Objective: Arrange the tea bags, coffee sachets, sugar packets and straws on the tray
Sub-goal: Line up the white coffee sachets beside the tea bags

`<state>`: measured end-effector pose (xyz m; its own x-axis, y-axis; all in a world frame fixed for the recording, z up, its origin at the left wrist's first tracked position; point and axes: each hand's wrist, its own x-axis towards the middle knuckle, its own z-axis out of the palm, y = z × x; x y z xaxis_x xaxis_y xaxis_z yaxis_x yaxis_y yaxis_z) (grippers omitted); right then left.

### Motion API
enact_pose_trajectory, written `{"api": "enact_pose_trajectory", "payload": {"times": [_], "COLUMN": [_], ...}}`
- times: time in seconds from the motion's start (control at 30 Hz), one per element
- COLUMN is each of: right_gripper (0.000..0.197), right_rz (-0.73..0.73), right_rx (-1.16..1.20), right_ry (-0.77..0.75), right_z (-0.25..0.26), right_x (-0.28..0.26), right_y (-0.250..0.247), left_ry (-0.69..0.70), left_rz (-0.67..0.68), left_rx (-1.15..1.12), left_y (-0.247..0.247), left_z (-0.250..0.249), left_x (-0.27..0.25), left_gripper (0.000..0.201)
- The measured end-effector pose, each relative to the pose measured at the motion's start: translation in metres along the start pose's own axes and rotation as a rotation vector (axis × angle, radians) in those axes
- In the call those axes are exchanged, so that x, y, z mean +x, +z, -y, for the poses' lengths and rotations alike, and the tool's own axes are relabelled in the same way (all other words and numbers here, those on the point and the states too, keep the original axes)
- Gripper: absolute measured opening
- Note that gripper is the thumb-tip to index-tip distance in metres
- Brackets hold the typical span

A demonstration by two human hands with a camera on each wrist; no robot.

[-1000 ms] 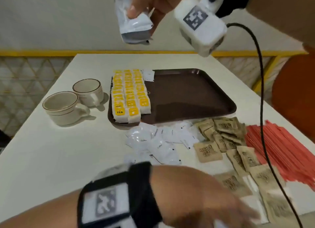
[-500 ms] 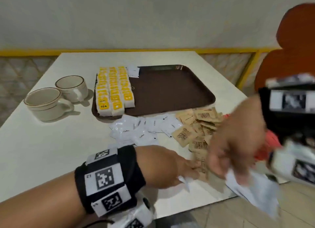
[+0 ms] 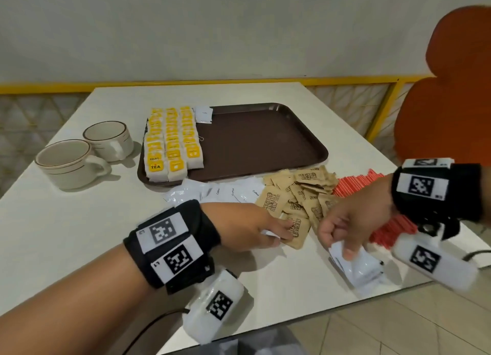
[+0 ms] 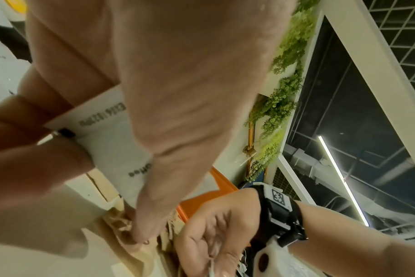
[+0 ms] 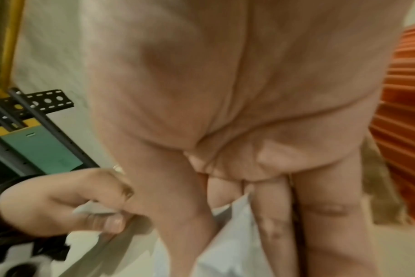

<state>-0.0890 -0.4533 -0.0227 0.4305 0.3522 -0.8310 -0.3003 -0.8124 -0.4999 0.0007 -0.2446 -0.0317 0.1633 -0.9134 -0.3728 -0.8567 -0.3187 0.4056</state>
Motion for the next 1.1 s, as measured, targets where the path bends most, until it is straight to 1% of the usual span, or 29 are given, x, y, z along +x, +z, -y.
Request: {"api": "enact_pose_trajectory", "payload": {"times": [0.03,0.1,0.13,0.17,0.3,0.33,0.37,0.4,0.47,0.53,0.6,0.67,0.7,0.77,0.83,0.9,1.0,1.03,1.1], "right_gripper": [0.019,0.021,0.022,0.022,0.019,0.018,0.017,0.015,0.01,0.012,0.015,0.01,0.008,0.009,0.009,0.013,0.026,0.027,0.028], "right_rz": [-0.033,-0.107,-0.108,-0.074,-0.05,-0.041,-0.05,-0.089,-0.257,-0.422,-0.558,-0.669,-0.704,-0.76,-0.804,-0.808,-0.726,-0.703,-0.729], "right_rx": [0.053,0.059,0.057,0.02,0.012,0.016,0.044,0.096,0.209,0.251,0.244,0.26,0.278,0.319,0.393,0.485,0.527,0.539,0.59], "right_ry": [-0.025,-0.027,-0.043,-0.056,-0.026,-0.037,-0.077,-0.147,-0.309,-0.44,-0.523,-0.595,-0.629,-0.676,-0.699,-0.701,-0.662,-0.67,-0.699], "right_z": [-0.001,0.004,0.005,0.0,0.002,0.006,0.014,0.022,0.042,0.063,0.082,0.1,0.109,0.123,0.132,0.137,0.142,0.144,0.15], "right_x": [-0.01,-0.021,-0.02,-0.016,-0.012,-0.012,-0.014,-0.016,-0.022,-0.022,-0.014,-0.002,0.004,0.017,0.029,0.04,0.056,0.061,0.07], "right_y": [-0.019,-0.035,-0.037,-0.036,-0.041,-0.043,-0.048,-0.056,-0.075,-0.092,-0.105,-0.113,-0.115,-0.121,-0.126,-0.132,-0.141,-0.145,-0.158], "left_ry": [0.001,-0.004,-0.006,-0.011,-0.024,-0.042,-0.066,-0.089,-0.104,-0.095,-0.084,-0.103,-0.115,-0.134,-0.132,-0.127,-0.178,-0.199,-0.233], "left_rz": [-0.007,-0.028,-0.047,-0.071,-0.134,-0.186,-0.27,-0.373,-0.569,-0.689,-0.768,-0.847,-0.89,-0.958,-0.984,-1.011,-1.077,-1.082,-1.047], "left_rx": [-0.012,-0.035,-0.045,-0.061,-0.132,-0.181,-0.282,-0.421,-0.7,-0.969,-1.14,-1.167,-1.162,-1.17,-1.2,-1.215,-1.158,-1.137,-1.095], "left_y": [0.0,-0.001,-0.001,-0.001,-0.004,-0.007,-0.01,-0.015,-0.026,-0.037,-0.047,-0.057,-0.061,-0.068,-0.072,-0.076,-0.089,-0.096,-0.115], "left_z": [0.0,0.0,0.0,0.0,-0.001,0.0,0.002,0.005,0.013,0.021,0.029,0.04,0.046,0.058,0.07,0.082,0.103,0.11,0.122], "left_x": [0.001,0.0,-0.001,-0.001,-0.002,-0.002,-0.004,-0.006,-0.011,-0.016,-0.018,-0.017,-0.017,-0.017,-0.02,-0.023,-0.023,-0.023,-0.023], "left_gripper": [0.039,0.038,0.038,0.037,0.034,0.031,0.027,0.023,0.02,0.02,0.02,0.023,0.022,0.016,0.009,0.006,0.019,0.023,0.019]}}
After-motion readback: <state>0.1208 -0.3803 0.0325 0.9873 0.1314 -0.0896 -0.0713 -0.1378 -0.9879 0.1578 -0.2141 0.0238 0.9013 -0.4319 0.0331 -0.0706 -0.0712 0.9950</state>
